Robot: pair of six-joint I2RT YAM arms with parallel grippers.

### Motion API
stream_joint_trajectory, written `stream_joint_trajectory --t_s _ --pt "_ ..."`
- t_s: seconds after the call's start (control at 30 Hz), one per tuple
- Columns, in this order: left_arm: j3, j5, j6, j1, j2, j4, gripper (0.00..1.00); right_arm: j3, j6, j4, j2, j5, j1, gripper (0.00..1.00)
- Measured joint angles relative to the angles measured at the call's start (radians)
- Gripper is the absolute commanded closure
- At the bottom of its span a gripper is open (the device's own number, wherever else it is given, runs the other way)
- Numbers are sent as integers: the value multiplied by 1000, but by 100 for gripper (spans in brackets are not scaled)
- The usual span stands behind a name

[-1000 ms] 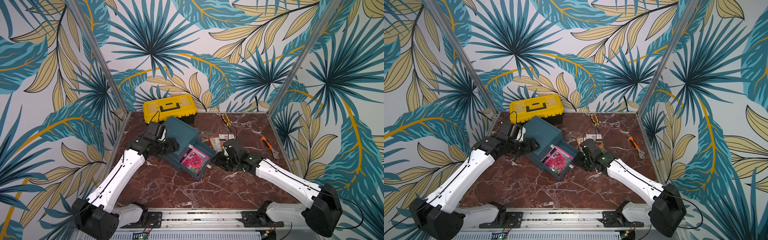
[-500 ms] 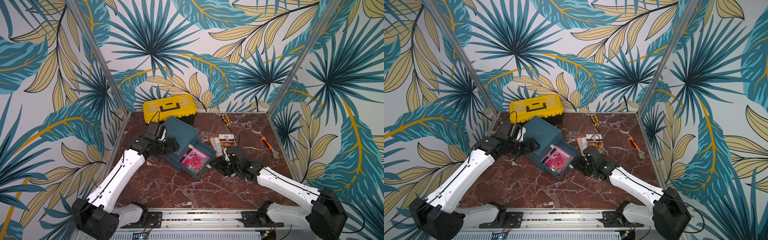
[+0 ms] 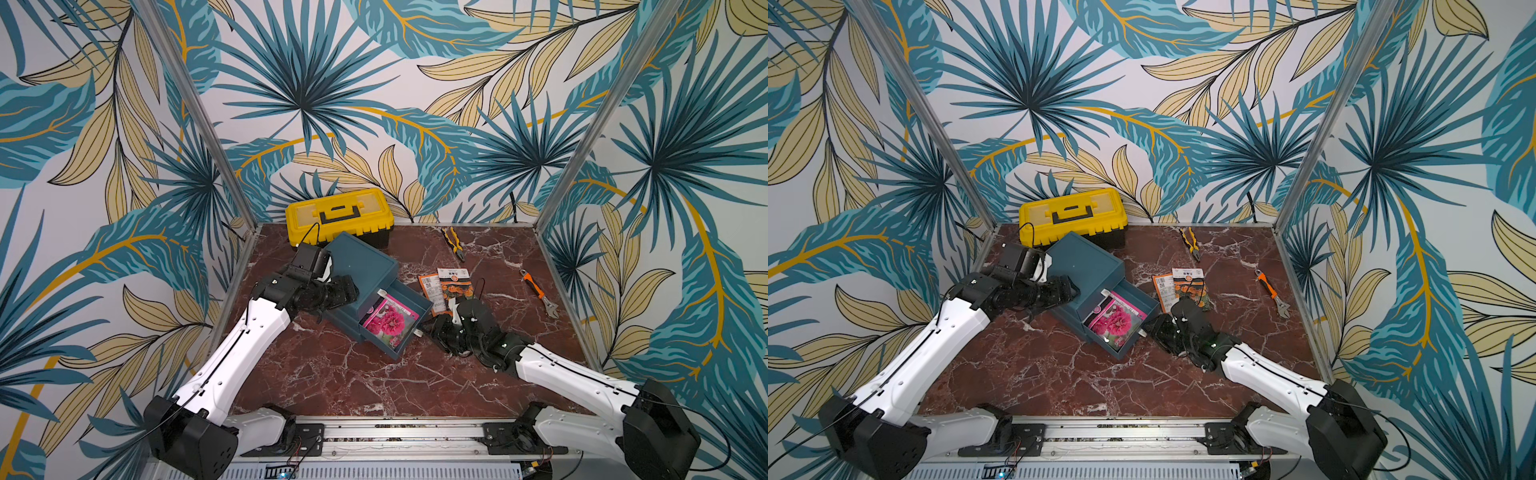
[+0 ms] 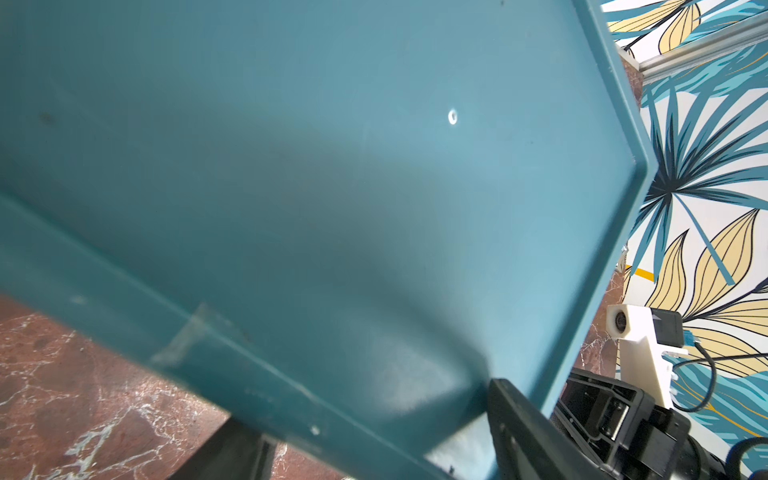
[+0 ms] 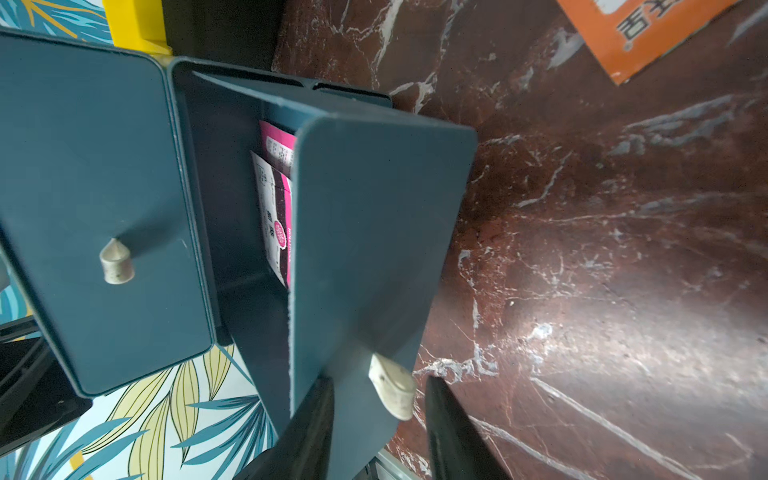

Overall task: Take the seed bags out of the drawer
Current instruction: Open the drawer in the storage box.

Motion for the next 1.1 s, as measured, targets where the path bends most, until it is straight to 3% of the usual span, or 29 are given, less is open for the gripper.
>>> stream_joint_trajectory --t_s 0.43,0.6,0.8,1.1 --pt "0 0 0 0 0 0 19 -43 42 81 27 -23 0 73" --pt "0 0 0 0 0 0 19 -44 52 90 27 -22 0 81" --pt "0 0 0 0 0 0 19 -45 62 93 26 -21 0 99" --pt "0 0 0 0 1 0 19 -48 62 71 -8 -17 0 100"
